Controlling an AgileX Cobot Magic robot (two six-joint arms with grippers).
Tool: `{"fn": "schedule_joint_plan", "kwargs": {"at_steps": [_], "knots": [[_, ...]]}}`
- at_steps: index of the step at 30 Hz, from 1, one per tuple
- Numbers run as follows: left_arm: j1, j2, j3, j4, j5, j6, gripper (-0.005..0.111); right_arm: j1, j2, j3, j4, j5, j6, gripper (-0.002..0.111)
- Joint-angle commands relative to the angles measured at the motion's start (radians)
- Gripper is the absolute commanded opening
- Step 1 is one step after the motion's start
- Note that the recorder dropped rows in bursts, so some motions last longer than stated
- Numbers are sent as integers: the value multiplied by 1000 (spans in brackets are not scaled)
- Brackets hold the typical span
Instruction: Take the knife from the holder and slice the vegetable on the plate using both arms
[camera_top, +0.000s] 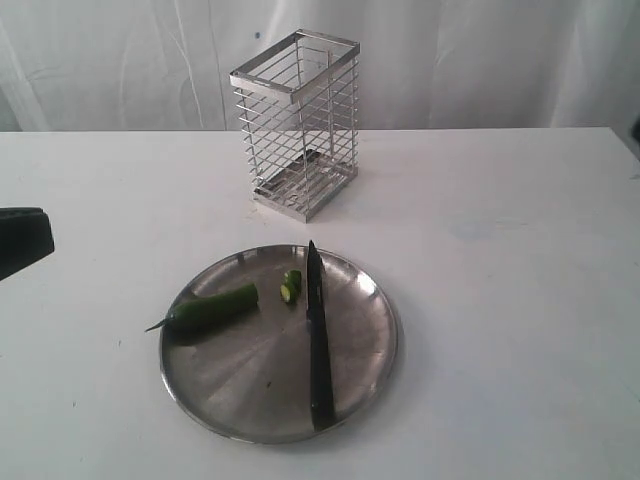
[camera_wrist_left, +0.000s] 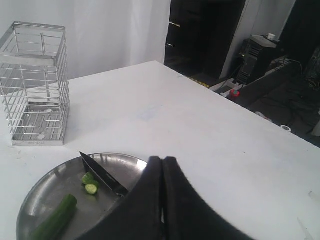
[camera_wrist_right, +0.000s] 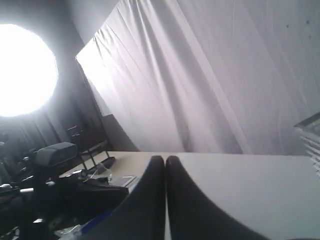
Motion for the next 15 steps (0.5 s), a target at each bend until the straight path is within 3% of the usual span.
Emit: {"fn": "schedule_joint_plan", "kwargs": {"at_steps": [1, 3, 4, 6, 15], "knots": [[4, -6, 3, -14, 13, -2, 0, 5, -72, 22, -9, 114, -125, 0], [4, -6, 3, -14, 13, -2, 0, 5, -77, 81, 46, 95, -313, 0], [4, -6, 3, -11, 13, -2, 0, 3, -92, 128, 269, 89, -639, 0], [4, -6, 3, -8, 13, -2, 0, -13, -116, 181, 476, 82, -933, 0], [4, -6, 3, -6, 6, -2, 0, -196, -324, 355, 553, 219, -923, 0]]}}
